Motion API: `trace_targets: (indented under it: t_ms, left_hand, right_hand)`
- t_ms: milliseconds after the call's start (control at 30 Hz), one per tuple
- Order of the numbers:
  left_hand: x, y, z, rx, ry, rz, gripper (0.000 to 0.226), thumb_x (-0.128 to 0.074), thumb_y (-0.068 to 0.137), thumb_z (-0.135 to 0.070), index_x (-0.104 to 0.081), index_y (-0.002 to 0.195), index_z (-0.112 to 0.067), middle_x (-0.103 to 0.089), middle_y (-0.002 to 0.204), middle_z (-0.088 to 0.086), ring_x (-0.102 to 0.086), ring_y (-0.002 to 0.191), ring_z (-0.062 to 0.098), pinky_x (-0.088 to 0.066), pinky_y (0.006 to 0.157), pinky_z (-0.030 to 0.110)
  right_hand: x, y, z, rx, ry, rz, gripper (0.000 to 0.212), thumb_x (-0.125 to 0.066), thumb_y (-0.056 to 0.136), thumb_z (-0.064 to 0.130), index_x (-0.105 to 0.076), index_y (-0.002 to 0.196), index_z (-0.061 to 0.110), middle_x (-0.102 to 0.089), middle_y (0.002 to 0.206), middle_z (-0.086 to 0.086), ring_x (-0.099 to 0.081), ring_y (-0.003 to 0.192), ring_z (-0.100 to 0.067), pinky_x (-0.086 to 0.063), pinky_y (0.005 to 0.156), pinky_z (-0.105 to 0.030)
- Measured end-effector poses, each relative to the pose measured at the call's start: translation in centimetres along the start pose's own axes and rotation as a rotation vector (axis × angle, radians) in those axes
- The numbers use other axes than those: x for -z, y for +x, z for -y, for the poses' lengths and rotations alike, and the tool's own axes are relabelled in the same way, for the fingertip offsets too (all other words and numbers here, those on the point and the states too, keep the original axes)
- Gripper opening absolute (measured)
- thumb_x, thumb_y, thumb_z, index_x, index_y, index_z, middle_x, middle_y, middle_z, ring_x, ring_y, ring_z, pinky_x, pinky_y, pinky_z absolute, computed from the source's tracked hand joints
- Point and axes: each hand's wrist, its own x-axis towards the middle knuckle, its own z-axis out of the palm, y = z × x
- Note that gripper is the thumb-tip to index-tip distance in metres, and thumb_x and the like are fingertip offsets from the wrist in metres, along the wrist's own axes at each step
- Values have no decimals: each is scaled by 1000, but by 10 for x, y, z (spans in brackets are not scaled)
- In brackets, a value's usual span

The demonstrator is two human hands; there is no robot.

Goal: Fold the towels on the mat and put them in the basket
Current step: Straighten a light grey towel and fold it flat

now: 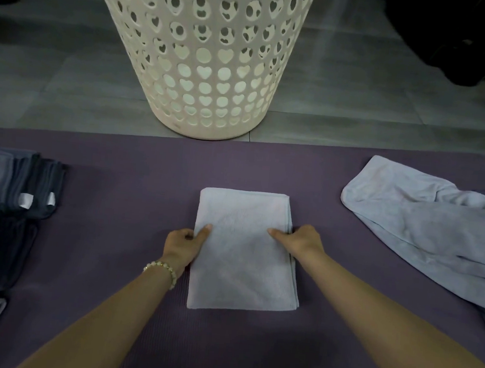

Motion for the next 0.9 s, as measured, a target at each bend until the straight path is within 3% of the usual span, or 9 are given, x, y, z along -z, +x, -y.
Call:
trace_targets:
  t_ms: [133,200,267,400,500,567,700,833,900]
  left_hand:
    - [6,-2,-3,50,-43,62,38,-66,84,-45,-63,78,-8,-62,79,3,-56,71,15,-44,58,21]
    - [9,-2,-3,87,-81,86,35,-66,83,-46,-62,77,-12,-63,83,2,-58,77,17,-45,61,22]
    - [9,-3,-2,89,-99,94,34,-65,84,-45,-61,77,-12,-63,85,3,-58,80,18,-47,64,23]
    - [8,-2,-1,102,-133,82,31,-65,85,-42,-62,76,-12,-65,94,7,-61,94,24,-50,83,30]
    - [8,-1,1,128,-180,99,30,-67,84,-42,-65,80,-13,-67,104,9,-63,101,25,-51,93,35]
    - [8,-1,0,138,-185,104,28,-67,84,-42,-64,80,-13,-66,105,9,-63,102,25,-50,93,35]
    - [7,-3,-2,142,-183,80,28,-66,85,-40,-63,76,-13,-66,103,10,-62,100,26,-50,90,34]
    - [9,-4,-2,150,-181,94,27,-66,85,-39,-63,76,-14,-65,106,10,-62,98,24,-50,87,33]
    - [9,-6,-4,171,-206,118,28,-66,86,-38,-64,86,-10,-65,107,9,-61,95,22,-49,83,30]
  right_hand:
    - [4,-7,5,-95,296,101,63,-80,74,35,-56,120,0,-60,123,-11,-58,113,-28,-46,85,-30]
    - [5,-8,5,-120,331,171,72,-82,71,35,-52,127,1,-57,127,-9,-55,117,-27,-43,85,-30]
    - [4,-9,3,-106,302,198,73,-84,68,35,-53,126,3,-59,126,-9,-57,112,-25,-44,81,-28]
    - [1,-9,0,-31,323,163,50,-83,71,29,-61,110,6,-65,115,-9,-59,87,-20,-48,75,-28]
    - [2,-12,-2,-74,414,188,57,-81,73,28,-56,117,3,-61,113,-7,-58,102,-24,-45,80,-29]
    - [4,-11,-3,-110,433,224,66,-82,72,32,-52,123,2,-58,115,-6,-56,112,-25,-41,83,-28]
    - [3,-7,-2,-127,430,339,67,-85,66,35,-57,121,7,-63,117,-4,-59,106,-22,-48,95,-35]
    - [6,-12,-1,-79,462,393,44,-79,75,29,-60,111,11,-67,99,-1,-63,87,-16,-49,66,-27]
    - [9,-12,-4,-91,524,469,55,-81,69,28,-62,116,7,-70,106,-6,-66,96,-21,-53,76,-32]
